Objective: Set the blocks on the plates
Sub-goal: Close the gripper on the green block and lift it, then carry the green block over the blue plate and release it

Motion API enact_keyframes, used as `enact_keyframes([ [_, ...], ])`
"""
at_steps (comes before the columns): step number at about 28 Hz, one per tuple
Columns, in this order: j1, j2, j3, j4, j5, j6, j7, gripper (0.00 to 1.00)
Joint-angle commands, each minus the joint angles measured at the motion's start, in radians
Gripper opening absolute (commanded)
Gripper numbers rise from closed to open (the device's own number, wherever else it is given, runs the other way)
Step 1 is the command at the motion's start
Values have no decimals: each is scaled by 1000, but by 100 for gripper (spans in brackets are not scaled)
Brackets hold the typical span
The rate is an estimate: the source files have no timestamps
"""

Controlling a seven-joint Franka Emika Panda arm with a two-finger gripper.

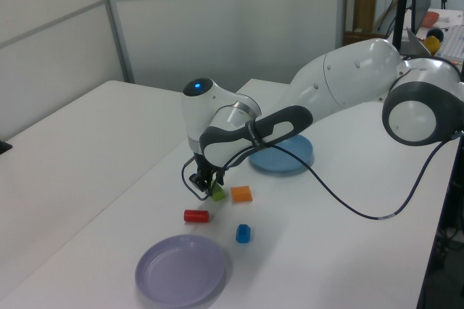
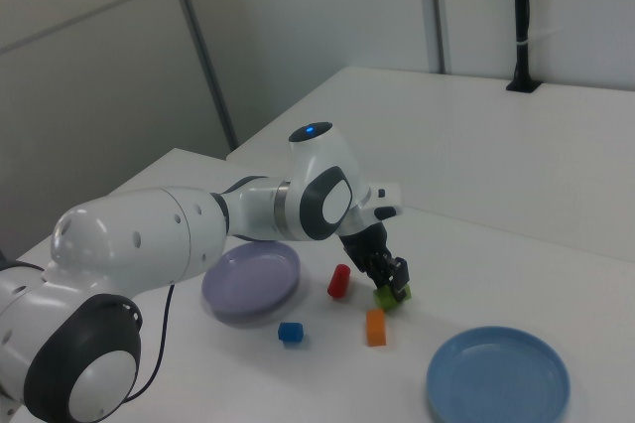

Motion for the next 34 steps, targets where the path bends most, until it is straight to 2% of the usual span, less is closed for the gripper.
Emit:
enact_keyframes([
  [1, 8, -11, -7, -21, -22, 31, 27, 0],
  [9, 8, -17, -7, -12, -13, 29, 28, 0],
  [15, -8, -61, -20, 23, -1, 20, 28, 0],
  [18, -32, -81, -51, 23, 4, 19, 23, 0],
  [20, -43, -94, -88, 17, 4, 17, 19, 0],
  [24, -93, -91, -131, -4, -7, 17, -13, 0],
  [30, -133, -71, -175, -21, -5, 17, -62, 0],
  [34, -149, -71, -177, -46, -5, 19, -87, 0],
])
